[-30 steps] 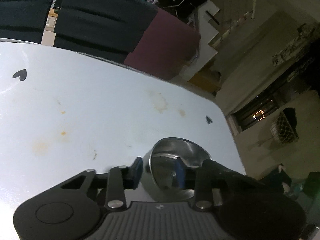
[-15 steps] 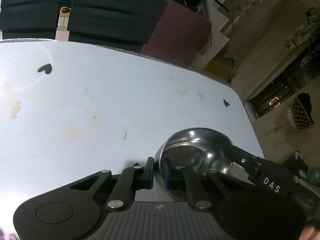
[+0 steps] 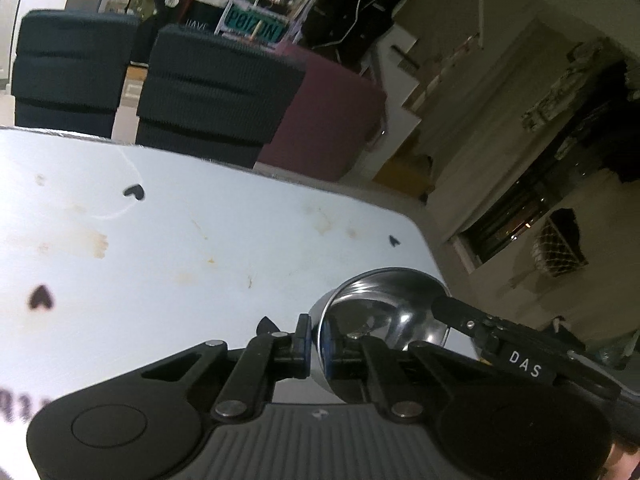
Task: Organize plates and bowls
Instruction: 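Lift the round steel bowl with both grippers and lower it into the square tray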
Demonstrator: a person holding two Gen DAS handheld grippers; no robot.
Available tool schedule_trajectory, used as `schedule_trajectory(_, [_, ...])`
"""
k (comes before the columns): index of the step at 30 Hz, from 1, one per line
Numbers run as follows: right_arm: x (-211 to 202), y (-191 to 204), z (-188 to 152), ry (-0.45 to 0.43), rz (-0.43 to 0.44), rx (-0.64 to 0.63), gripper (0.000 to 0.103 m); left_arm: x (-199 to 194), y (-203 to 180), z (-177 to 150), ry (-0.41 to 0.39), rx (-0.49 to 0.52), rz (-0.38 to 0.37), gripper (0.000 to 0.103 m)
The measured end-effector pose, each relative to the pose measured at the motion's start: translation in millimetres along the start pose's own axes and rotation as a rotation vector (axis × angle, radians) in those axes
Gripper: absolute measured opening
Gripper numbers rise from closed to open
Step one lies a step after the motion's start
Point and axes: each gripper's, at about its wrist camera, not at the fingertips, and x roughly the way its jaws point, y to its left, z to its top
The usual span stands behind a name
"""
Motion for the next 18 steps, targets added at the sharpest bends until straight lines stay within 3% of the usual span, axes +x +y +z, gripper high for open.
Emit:
schedule_trajectory(10, [-58, 37, -31, -0.009, 0.029, 0.033, 0.005, -74, 13, -43, -0.016, 0.019, -0.009, 0.005])
schedule_trajectory(18, [-82, 56, -66, 0.020, 0.033, 0.043, 0.005, -95, 26, -78, 0.027, 0.024, -0.007, 0.003])
